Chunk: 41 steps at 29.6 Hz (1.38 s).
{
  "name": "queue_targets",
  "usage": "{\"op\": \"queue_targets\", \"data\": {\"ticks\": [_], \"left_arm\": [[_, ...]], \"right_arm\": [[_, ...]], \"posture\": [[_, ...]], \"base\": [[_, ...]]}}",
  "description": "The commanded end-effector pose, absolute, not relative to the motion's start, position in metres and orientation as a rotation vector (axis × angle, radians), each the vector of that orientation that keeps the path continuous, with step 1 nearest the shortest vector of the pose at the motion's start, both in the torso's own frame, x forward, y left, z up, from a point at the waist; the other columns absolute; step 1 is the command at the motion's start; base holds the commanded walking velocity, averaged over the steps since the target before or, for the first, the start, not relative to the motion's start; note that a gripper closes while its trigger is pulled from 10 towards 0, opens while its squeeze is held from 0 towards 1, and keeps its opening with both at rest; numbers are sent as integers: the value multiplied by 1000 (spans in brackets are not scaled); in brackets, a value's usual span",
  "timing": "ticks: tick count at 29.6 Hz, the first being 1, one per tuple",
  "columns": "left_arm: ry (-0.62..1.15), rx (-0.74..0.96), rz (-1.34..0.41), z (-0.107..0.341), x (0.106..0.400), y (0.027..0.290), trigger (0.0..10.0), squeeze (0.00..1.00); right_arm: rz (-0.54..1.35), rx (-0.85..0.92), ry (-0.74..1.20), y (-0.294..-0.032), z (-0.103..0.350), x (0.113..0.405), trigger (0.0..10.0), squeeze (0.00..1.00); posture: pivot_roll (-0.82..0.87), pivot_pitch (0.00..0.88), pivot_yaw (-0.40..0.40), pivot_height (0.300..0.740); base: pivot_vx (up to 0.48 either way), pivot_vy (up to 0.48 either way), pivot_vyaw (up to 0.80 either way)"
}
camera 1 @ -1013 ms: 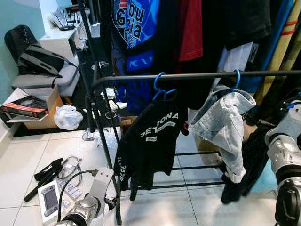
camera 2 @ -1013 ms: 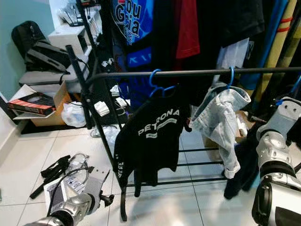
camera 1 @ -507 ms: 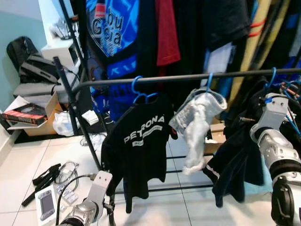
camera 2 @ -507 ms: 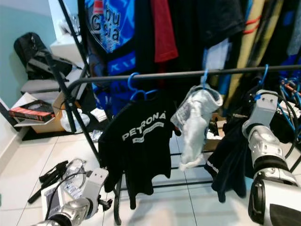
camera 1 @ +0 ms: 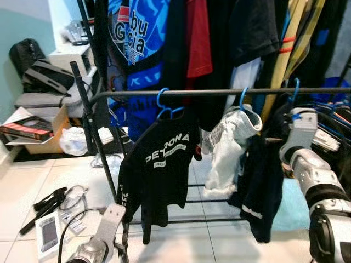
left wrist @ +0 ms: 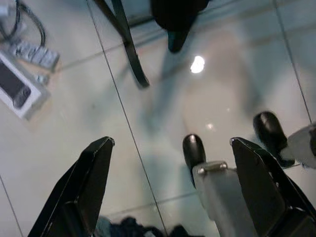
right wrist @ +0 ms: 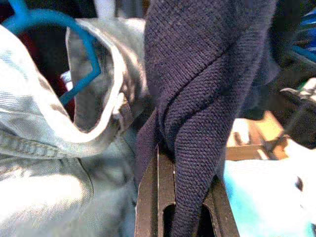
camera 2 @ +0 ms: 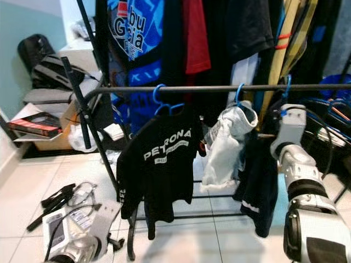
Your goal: Hang hanger
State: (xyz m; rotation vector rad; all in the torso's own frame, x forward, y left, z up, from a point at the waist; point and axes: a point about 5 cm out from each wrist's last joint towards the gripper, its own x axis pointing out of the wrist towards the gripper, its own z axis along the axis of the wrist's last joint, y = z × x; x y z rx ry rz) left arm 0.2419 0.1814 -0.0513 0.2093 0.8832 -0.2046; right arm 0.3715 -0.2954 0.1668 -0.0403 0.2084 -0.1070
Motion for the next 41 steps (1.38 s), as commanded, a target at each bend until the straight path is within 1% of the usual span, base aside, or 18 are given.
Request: {"op": "queue_targets", "data": {"ticks": [1,4,7,11,14,16,18,24,25,26,27,28,29,31,34,41], "left_arm": [[900,222,-215,-53,239,183,10000,0],[899,223,-213,-53,239,184,10000,0],[897,231,-214,-53,240,182,10000,0],[894,236,-214,-53,240,181,10000,0],[895,236,-214,-53,240,181,10000,0],[895,236,-214,-53,240,181,10000,0],[895,239,-213,-53,240,182,10000,0],[895,242,-212,-53,240,182,10000,0],[895,242,-212,-53,240,182,10000,0],[895,242,-212,-53,240,182,10000,0],[895,242,-213,-53,240,181,10000,0],[895,242,-213,-53,240,181,10000,0],[895,242,-213,-53,240,181,10000,0],[895,242,-213,-53,240,181,10000,0],[892,237,-217,-52,241,179,10000,0],[891,238,-218,-52,241,178,10000,0]], "right_arm": [[-82,-73,178,-292,182,377,10000,0],[-76,-80,186,-291,181,377,10000,0],[-91,-113,235,-289,176,377,10000,0],[-171,-108,337,-300,166,372,10000,0],[-153,-124,394,-300,160,370,10000,0],[-153,-124,394,-300,160,370,10000,0],[-102,-159,498,-298,145,364,10000,0],[-98,-191,561,-300,135,359,10000,0],[-117,-191,548,-302,134,358,10000,192],[-117,-191,548,-302,134,358,10000,192],[-150,-190,515,-305,135,357,10000,804],[-150,-190,515,-305,135,357,10000,804],[-172,-188,491,-307,136,357,10000,1000],[-172,-188,491,-307,136,357,10000,1000],[-287,-207,355,-315,140,354,10000,1000],[-356,-240,282,-316,135,348,10000,1000]], "posture": [[-81,0,40,740],[-81,0,40,740],[-80,0,39,740],[-76,0,38,740],[-76,0,37,740],[-76,0,37,740],[-76,0,39,740],[-76,0,40,740],[-75,0,40,740],[-75,0,40,740],[-74,0,41,740],[-74,0,41,740],[-74,0,41,740],[-74,0,41,740],[-78,0,37,740],[-84,0,34,740]], "base": [[0,0,0],[0,0,0],[0,0,0],[0,0,0],[0,0,0],[0,0,0],[0,0,0],[0,0,0],[0,0,0],[0,0,0],[0,0,0],[0,0,0],[0,0,0],[0,0,0],[0,0,0],[0,0,0]]}}
